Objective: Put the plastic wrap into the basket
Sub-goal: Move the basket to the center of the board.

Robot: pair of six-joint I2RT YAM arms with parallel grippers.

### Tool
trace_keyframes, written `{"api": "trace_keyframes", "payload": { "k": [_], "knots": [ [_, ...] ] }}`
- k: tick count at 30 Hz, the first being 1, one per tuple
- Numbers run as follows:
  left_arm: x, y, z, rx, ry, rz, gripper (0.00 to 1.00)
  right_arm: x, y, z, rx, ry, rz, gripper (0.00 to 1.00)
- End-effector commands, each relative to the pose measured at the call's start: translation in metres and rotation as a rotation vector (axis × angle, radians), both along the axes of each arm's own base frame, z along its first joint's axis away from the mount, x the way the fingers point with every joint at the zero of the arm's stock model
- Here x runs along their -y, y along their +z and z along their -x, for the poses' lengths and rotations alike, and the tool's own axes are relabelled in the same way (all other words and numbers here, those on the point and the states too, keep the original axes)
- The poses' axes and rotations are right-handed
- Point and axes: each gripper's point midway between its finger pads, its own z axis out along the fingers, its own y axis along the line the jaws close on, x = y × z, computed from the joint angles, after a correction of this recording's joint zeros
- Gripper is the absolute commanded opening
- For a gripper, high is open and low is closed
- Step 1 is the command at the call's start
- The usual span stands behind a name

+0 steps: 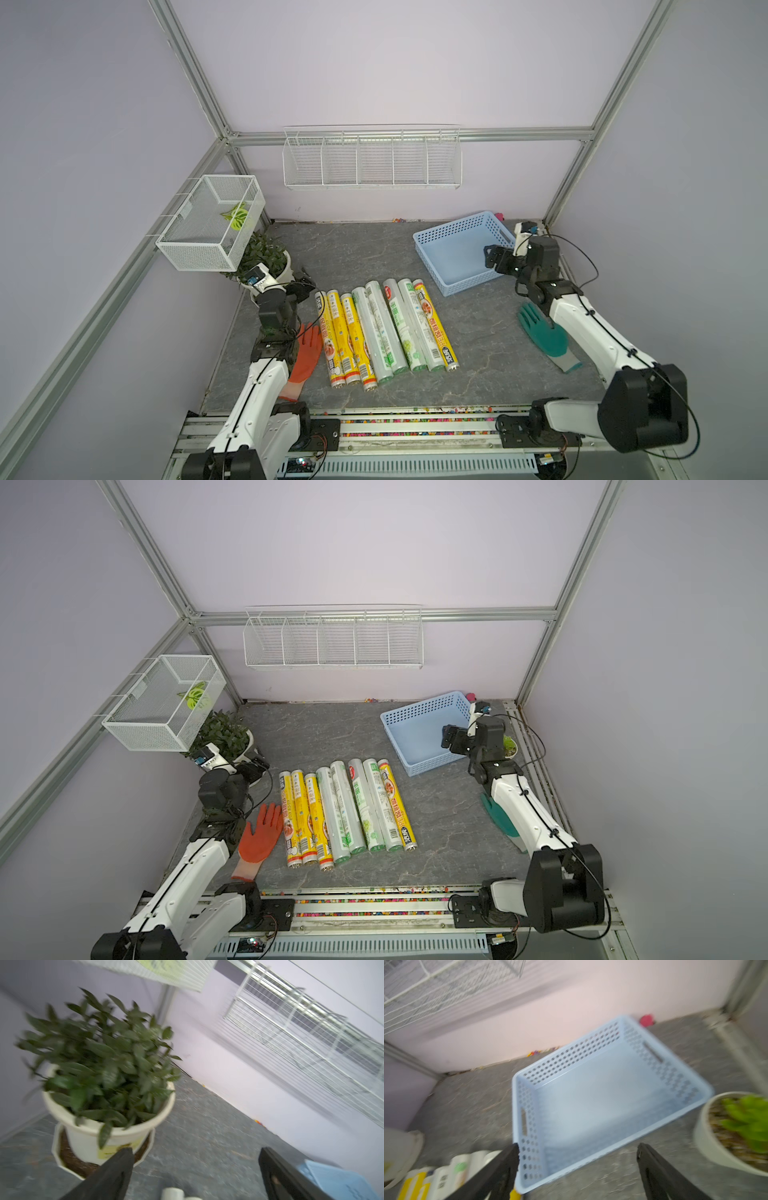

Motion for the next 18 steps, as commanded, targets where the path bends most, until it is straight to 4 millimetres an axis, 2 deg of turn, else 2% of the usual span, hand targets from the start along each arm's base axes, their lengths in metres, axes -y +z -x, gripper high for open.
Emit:
{"api": "trace_keyframes", "payload": {
  "k": [1,4,11,14,18],
  "knots": [
    [0.063,0.004,0.005,-0.041,-0.361,0.08,1.0,-0.051,-0.041,0.024,-0.24,0.136,0.032,0.94],
    [0.089,0.002,0.01,-0.088,-0.468,0.105,1.0,-0.075,-0.051,0.015,-0.285,0.169,0.121,0.93],
    [0.156,-0.012,0.031,-0.176,-0.644,0.005,1.0,-0.128,-0.073,-0.001,-0.399,0.272,0.199,0.93],
    [0.169,-0.021,0.036,-0.217,-0.665,-0.024,1.0,-0.141,-0.089,-0.004,-0.462,0.315,0.184,0.93],
    [0.174,-0.025,0.039,-0.233,-0.679,-0.022,1.0,-0.151,-0.102,-0.001,-0.506,0.366,0.174,0.93]
  ]
}}
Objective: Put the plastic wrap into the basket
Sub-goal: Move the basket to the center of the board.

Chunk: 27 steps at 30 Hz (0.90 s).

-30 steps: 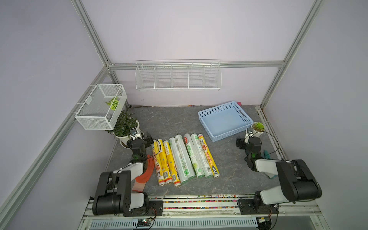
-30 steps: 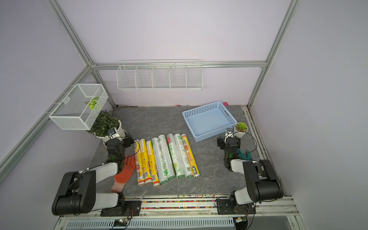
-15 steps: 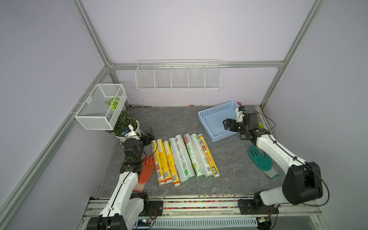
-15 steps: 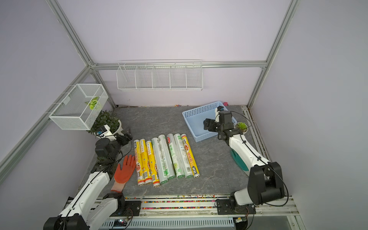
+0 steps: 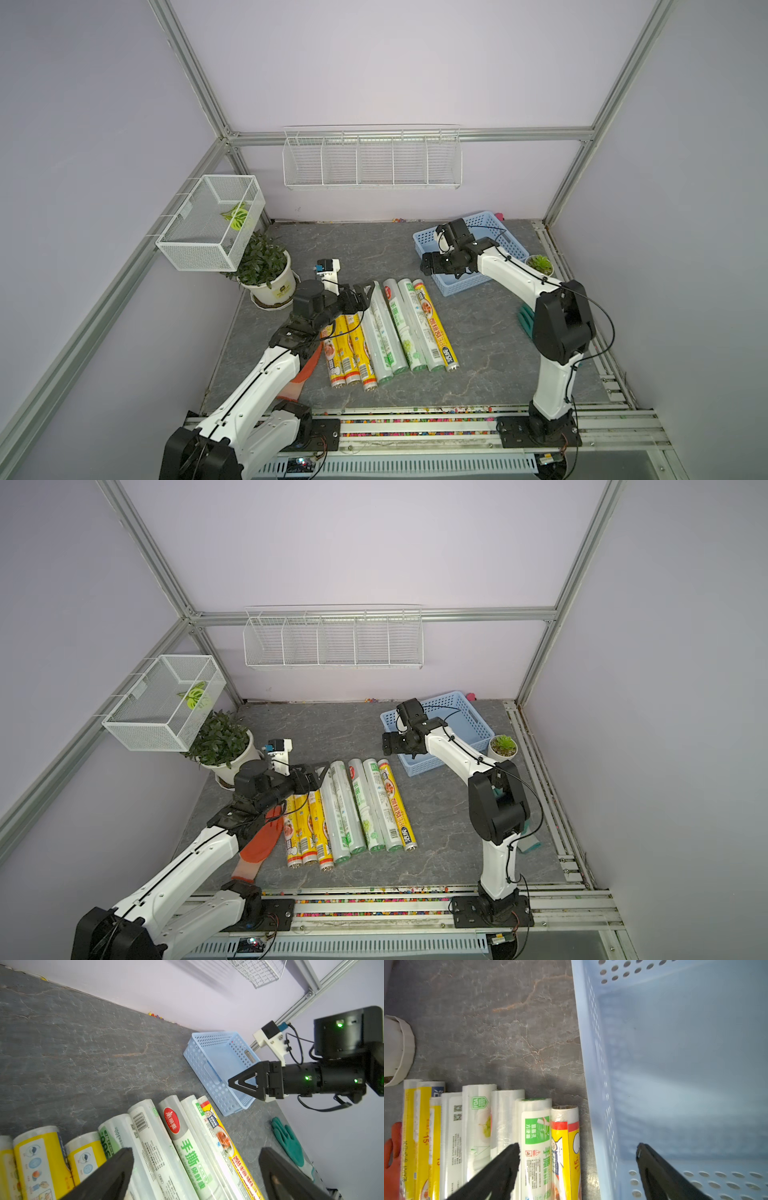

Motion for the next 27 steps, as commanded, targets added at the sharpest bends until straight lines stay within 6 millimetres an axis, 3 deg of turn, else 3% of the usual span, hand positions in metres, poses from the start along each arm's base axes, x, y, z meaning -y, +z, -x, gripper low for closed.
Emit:
{"api": "trace_keyframes", "payload": {
  "k": [1,5,10,13,17,19,23,27],
  "knots": [
    [0.0,0.002,-0.001,-0.003,-0.002,-0.03,1.0,-0.001,-0.014,0.018,-0.089,0.05,0.022,0.92],
    [0.006,0.0,-0.004,-0.017,-0.036,-0.045,1.0,0.015,-0.023,0.039,-0.11,0.074,0.084,0.92],
    [0.022,0.002,-0.022,-0.057,-0.086,-0.061,1.0,0.05,-0.027,0.075,-0.11,0.056,0.157,0.9],
    [0.04,0.004,-0.039,-0.081,-0.127,-0.074,1.0,0.078,-0.035,0.101,-0.142,0.023,0.204,0.9],
    [0.083,0.006,-0.059,-0.096,-0.216,-0.131,1.0,0.117,-0.036,0.132,-0.138,-0.069,0.254,0.89],
    [0.106,-0.002,-0.068,-0.128,-0.244,-0.16,1.0,0.138,-0.028,0.142,-0.114,-0.146,0.26,0.9],
    [0.153,-0.022,-0.086,-0.198,-0.312,-0.2,1.0,0.192,0.008,0.148,0.026,-0.4,0.266,0.93],
    [0.199,-0.037,-0.096,-0.224,-0.373,-0.233,1.0,0.205,0.041,0.134,0.169,-0.505,0.093,0.95]
  ]
}}
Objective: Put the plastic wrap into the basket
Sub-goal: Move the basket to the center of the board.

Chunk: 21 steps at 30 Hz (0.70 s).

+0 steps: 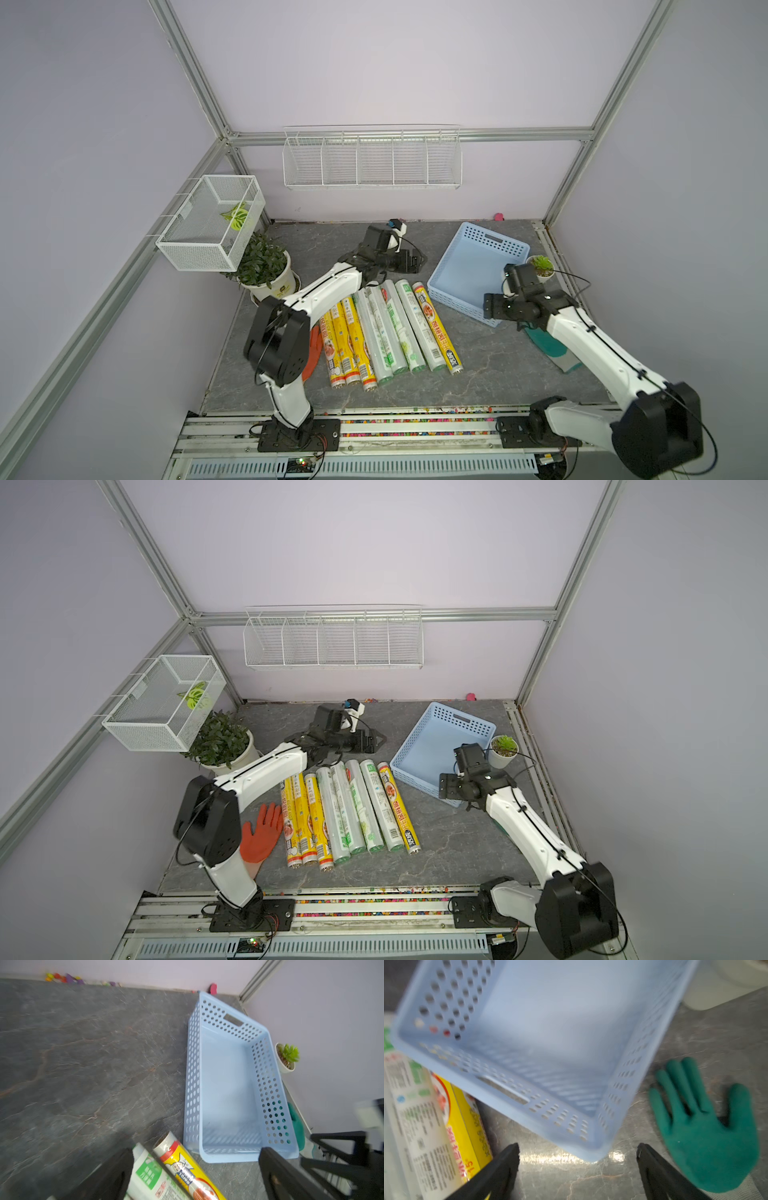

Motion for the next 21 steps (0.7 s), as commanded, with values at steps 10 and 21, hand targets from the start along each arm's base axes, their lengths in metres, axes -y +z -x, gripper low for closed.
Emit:
{"api": "trace_keyframes", "payload": {
  "k": [10,21],
  "knots": [
    [0.083,-0.054,0.015,-0.19,-0.166,0.003,0.89,0.045,-0.021,-0.061,-0.076,-0.231,-0.337,0.92],
    [0.115,-0.062,0.103,-0.236,-0.3,0.027,0.77,0.045,-0.054,-0.073,-0.16,-0.144,-0.282,0.92]
  ]
}}
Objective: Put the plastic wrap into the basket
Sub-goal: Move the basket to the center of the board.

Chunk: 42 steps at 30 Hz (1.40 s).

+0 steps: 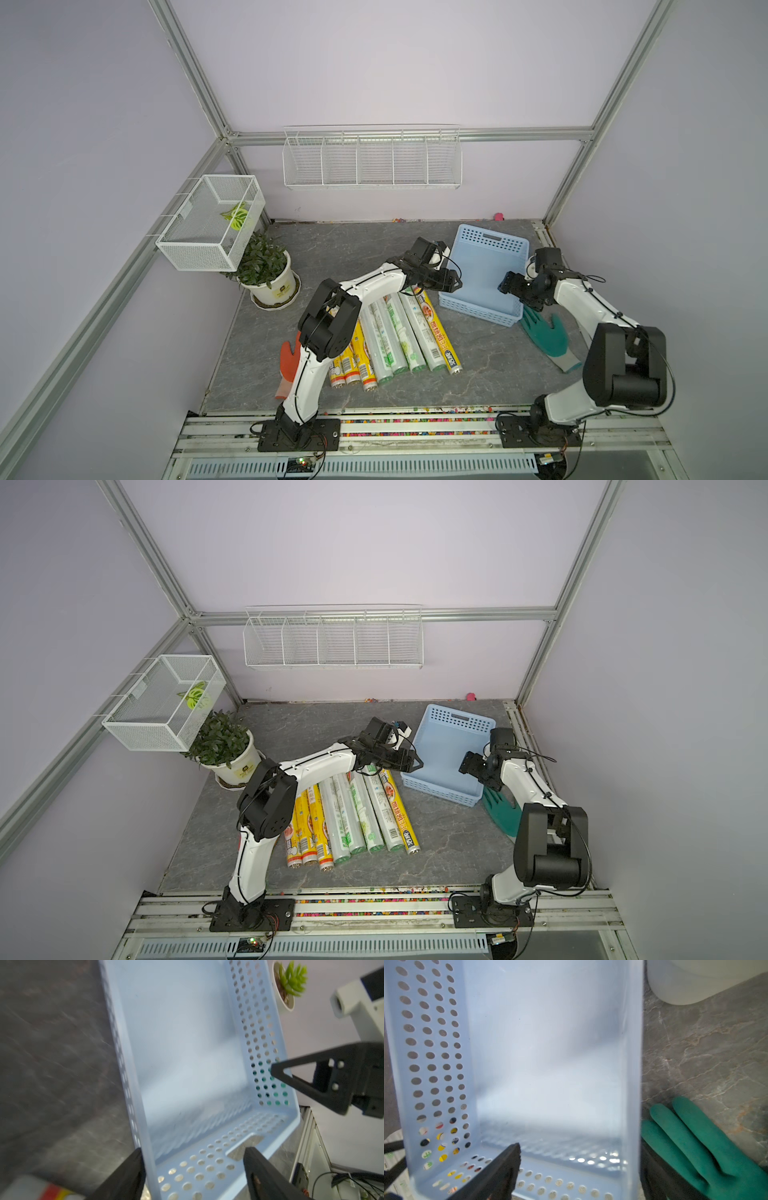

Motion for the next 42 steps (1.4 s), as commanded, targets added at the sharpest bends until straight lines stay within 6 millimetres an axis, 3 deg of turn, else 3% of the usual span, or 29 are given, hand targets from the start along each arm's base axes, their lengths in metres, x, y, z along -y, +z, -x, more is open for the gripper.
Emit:
{"api": "trace_keyframes", "payload": {
  "k": [1,5,9,15,19,23,27,31,33,37,39,42],
  "knots": [
    [0.007,0.017,0.038,-0.015,-0.039,0.054,0.77,-0.01,0.004,-0.003,0.016,0.071,-0.03,0.92],
    [0.007,0.028,0.08,0.0,-0.081,0.08,0.76,-0.009,0.001,0.007,-0.017,0.074,-0.011,0.92],
    [0.013,0.023,0.12,-0.025,-0.13,0.077,0.76,-0.001,0.001,0.021,-0.041,0.059,0.047,0.92],
    [0.0,0.015,0.15,-0.016,-0.074,0.004,0.76,-0.012,0.003,0.043,-0.042,0.068,0.004,0.92],
    [-0.027,0.022,0.145,0.017,0.043,-0.018,0.79,-0.027,0.003,0.058,-0.035,0.106,-0.039,0.91],
    [-0.047,0.035,0.143,0.065,0.082,-0.035,0.85,-0.03,-0.002,0.064,-0.068,0.102,-0.033,0.91],
    [-0.072,0.039,0.131,0.107,0.174,-0.138,0.88,-0.039,-0.007,0.068,-0.076,0.129,-0.01,0.9],
    [-0.106,0.057,0.116,0.184,0.306,-0.166,0.91,-0.052,-0.014,0.075,-0.104,0.165,0.009,0.9],
    [-0.123,0.063,0.106,0.204,0.358,-0.168,0.92,-0.051,-0.016,0.077,-0.11,0.158,0.026,0.91],
    [-0.151,0.055,0.09,0.181,0.417,-0.184,0.89,-0.045,-0.013,0.077,-0.102,0.121,0.051,0.9],
    [-0.158,0.052,0.085,0.189,0.426,-0.202,0.87,-0.047,-0.009,0.076,-0.079,0.125,0.041,0.9],
    [-0.161,0.047,0.079,0.173,0.427,-0.229,0.78,-0.031,-0.002,0.075,-0.081,0.091,0.125,0.9]
  ]
}}
